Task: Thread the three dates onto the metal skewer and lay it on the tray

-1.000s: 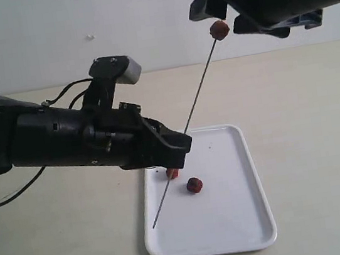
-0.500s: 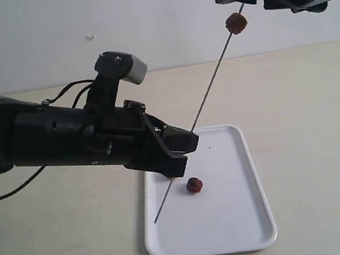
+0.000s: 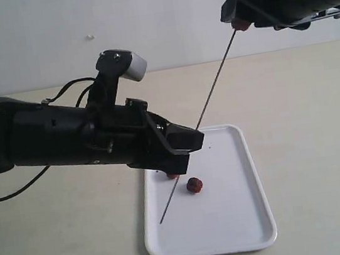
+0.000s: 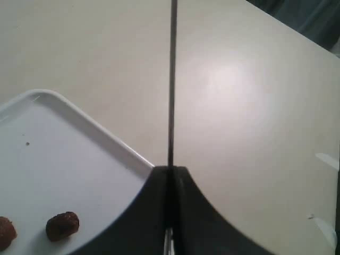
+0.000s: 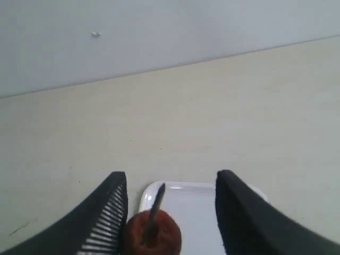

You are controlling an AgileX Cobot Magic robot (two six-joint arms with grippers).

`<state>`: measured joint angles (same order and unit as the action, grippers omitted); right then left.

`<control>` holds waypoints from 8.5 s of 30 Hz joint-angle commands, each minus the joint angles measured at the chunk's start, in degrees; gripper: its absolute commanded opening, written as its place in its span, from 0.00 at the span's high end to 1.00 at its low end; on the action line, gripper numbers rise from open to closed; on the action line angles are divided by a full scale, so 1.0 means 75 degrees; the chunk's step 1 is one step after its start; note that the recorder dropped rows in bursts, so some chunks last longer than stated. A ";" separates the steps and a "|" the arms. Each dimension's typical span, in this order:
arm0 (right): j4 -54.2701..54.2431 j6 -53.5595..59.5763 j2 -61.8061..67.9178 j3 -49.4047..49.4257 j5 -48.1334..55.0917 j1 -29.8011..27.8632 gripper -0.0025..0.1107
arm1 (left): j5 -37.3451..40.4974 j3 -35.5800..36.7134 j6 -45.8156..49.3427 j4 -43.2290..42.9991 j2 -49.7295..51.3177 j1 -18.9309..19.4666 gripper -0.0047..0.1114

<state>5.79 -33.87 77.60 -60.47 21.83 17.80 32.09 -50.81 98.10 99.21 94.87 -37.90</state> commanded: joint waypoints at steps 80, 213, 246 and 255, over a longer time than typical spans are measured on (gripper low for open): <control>-0.0433 0.1769 -0.0630 0.1022 0.0672 0.0030 0.26 | -0.2165 0.1051 -0.0323 -0.0211 -0.1196 0.0193 0.96; -0.0957 1.0060 0.6096 -0.2232 0.1170 0.1532 0.64 | -0.6642 0.2977 -0.0318 0.0098 -0.2878 0.0193 0.96; -0.0966 0.4276 0.4862 -0.2590 0.1606 0.1128 0.74 | -0.6284 0.2977 -0.0333 0.0098 -0.2878 0.0193 0.96; -0.0945 0.2810 0.4170 -0.2590 0.1574 0.0670 0.74 | -0.4504 0.2977 -0.0333 0.0098 -0.2863 0.0193 0.96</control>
<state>-1.77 -9.19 110.70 -79.38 34.62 23.82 -5.76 -28.64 95.51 99.66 73.76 -36.57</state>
